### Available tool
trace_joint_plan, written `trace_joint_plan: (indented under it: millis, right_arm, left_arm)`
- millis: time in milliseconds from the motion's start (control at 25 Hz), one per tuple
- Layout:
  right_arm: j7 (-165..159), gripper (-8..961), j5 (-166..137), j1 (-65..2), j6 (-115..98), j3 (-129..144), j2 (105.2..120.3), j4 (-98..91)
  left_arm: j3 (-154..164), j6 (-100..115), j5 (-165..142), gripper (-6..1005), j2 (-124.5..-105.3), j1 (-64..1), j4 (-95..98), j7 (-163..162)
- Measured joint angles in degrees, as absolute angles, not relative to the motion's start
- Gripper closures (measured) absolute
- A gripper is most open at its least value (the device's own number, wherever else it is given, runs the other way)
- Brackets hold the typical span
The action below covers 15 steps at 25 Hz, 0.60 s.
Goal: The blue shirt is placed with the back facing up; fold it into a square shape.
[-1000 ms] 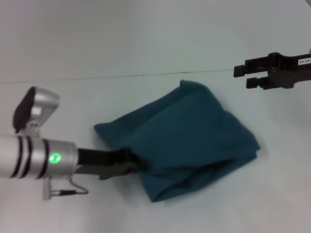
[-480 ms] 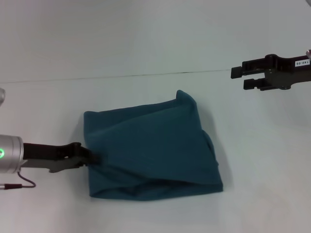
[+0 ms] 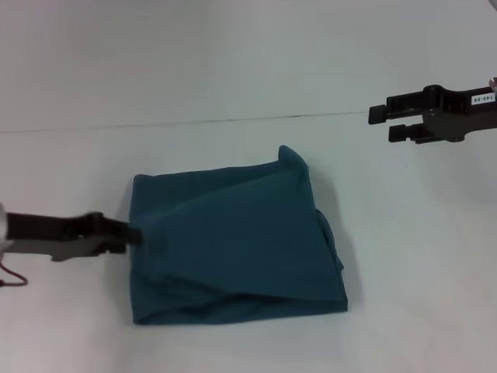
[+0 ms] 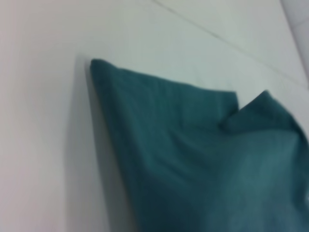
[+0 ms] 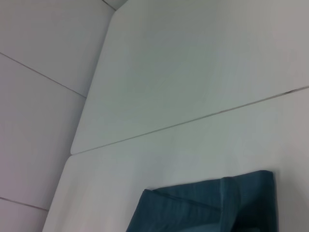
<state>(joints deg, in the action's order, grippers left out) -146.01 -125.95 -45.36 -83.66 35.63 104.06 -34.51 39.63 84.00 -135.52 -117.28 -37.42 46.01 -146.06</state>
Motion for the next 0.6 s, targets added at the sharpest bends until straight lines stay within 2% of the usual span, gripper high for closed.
trace_joint_plan:
  millis: [120,240,600]
  right_arm:
    - [-146.0,254,-125.9,-45.4,-83.7,35.7,104.06,-34.5]
    - [-146.0,254,-125.9,-45.6,-83.7,35.8,104.07,-34.5]
    - [-145.7,255,-126.1,-45.7,-83.1,36.2,104.22,-34.3]
  left_arm:
    - [34.6,87.0,-133.8,670,-117.65,-36.2,49.1,-148.5]
    - [31.4,88.1,-128.9,583,-118.88,-35.1,48.8,-149.2]
    - [33.2,77.7,-126.7,380,-119.86,-35.5,35.3,-148.4]
